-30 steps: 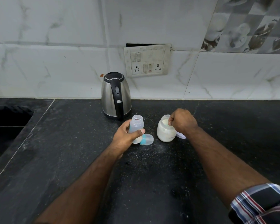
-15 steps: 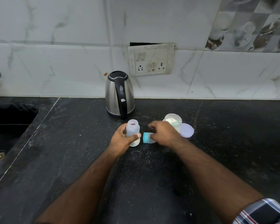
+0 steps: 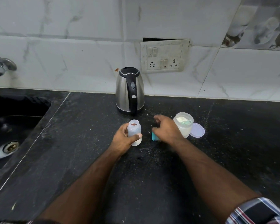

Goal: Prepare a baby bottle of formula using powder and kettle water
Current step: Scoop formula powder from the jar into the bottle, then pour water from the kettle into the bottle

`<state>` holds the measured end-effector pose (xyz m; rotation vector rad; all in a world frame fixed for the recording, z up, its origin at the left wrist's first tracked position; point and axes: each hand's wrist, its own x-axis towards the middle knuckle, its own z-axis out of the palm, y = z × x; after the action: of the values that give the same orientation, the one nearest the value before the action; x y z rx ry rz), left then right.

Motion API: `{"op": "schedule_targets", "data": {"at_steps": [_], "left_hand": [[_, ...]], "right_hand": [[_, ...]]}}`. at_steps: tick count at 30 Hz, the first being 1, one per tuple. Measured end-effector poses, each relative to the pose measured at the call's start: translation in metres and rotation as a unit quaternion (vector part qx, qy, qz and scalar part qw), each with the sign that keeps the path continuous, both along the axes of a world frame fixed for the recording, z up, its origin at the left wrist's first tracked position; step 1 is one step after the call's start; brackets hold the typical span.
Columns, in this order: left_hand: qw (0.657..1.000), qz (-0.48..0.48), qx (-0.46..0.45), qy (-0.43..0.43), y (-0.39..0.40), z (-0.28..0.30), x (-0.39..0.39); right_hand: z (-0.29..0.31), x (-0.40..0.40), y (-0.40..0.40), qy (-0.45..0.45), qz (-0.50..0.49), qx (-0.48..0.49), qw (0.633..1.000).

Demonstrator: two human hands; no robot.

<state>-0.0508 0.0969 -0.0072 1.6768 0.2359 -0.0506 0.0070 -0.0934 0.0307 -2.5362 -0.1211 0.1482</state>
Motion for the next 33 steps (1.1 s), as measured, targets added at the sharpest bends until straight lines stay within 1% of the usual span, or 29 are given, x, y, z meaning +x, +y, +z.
{"op": "schedule_targets", "data": {"at_steps": [2,4,7,9,13,16,20,24,33], "left_hand": [[1.000,0.004,0.002,-0.001,0.004,0.001,-0.001],[1.000,0.010,0.002,0.000,0.008,0.003,-0.001],[1.000,0.018,0.002,0.003,0.014,0.003,-0.003],[1.000,0.018,-0.003,0.000,0.019,0.003,-0.004],[1.000,0.016,-0.003,-0.003,0.034,0.004,-0.005],[1.000,0.019,-0.006,-0.005,0.044,0.003,-0.005],[1.000,0.015,-0.001,-0.002,0.056,-0.001,-0.005],[1.000,0.020,0.011,-0.007,0.073,-0.001,-0.002],[0.999,0.038,-0.007,-0.026,0.104,0.008,-0.002]], "right_hand": [[0.009,0.007,0.011,-0.017,-0.027,0.104,0.994],[0.018,0.016,0.026,-0.018,-0.045,0.204,0.978],[0.032,0.035,0.054,0.003,-0.062,0.311,0.948],[0.038,0.048,0.072,0.017,-0.075,0.360,0.930],[0.042,0.070,0.105,0.050,-0.093,0.395,0.913],[0.037,0.080,0.120,0.066,-0.110,0.432,0.893],[0.029,0.087,0.133,0.056,-0.148,0.477,0.864],[0.024,0.080,0.144,0.011,-0.185,0.518,0.835],[0.018,0.042,0.143,-0.058,-0.224,0.500,0.834]]}}
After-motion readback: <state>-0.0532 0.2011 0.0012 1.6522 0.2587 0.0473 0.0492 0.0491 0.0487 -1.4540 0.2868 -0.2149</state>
